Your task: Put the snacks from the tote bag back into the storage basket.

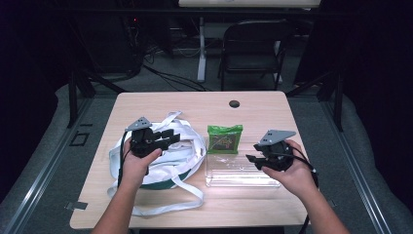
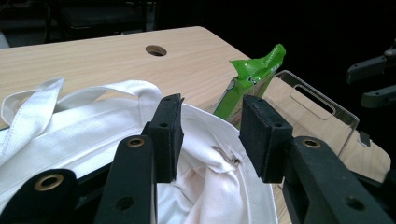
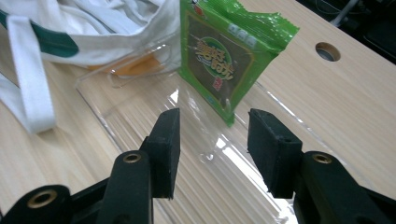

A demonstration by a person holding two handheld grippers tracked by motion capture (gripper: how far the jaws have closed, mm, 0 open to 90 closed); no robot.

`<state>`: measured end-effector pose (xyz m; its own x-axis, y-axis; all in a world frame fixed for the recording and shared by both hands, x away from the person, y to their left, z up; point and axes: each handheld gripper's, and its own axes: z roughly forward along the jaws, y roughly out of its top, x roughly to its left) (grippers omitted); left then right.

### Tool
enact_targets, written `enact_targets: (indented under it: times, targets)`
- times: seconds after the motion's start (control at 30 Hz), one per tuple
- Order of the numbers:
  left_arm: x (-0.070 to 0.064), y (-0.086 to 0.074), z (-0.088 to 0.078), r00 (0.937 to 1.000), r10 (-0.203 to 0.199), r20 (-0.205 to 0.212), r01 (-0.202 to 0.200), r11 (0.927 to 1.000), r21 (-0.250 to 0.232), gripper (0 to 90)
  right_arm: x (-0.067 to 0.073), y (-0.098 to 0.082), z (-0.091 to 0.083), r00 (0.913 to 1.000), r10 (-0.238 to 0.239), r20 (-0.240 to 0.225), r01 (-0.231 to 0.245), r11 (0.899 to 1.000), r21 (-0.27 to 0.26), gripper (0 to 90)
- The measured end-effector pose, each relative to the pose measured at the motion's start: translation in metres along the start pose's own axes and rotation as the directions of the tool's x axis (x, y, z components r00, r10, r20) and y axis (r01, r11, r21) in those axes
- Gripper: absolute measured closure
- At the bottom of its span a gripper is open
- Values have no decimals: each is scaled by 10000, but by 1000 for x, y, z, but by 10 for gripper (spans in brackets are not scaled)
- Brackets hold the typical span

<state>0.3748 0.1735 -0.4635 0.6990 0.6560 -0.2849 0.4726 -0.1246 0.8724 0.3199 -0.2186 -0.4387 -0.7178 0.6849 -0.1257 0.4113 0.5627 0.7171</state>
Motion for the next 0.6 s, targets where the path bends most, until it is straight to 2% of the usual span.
enact_targets:
  times: [0.1, 0.27, 0.43, 0.6]
  targets:
    - [1, 0, -1, 10000, 20, -19, -20, 10000, 26, 591, 5, -9, -1, 9995, 310, -49, -311, 9992, -244, 547]
    - [2, 0, -2, 10000, 11, -31, -11, 10000, 10, 587, 11, -23, -2, 9987, 502, -11, -501, 9968, -619, 548]
    - [2, 0, -1, 10000, -6, -34, 7, 10000, 19, 581, 14, -38, -4, 9951, 976, -133, -985, 9865, -1305, 548]
    - [3, 0, -1, 10000, -11, -87, 11, 10000, 73, 574, 14, -54, -1, 9895, 1407, -344, -1444, 9768, -1583, 542]
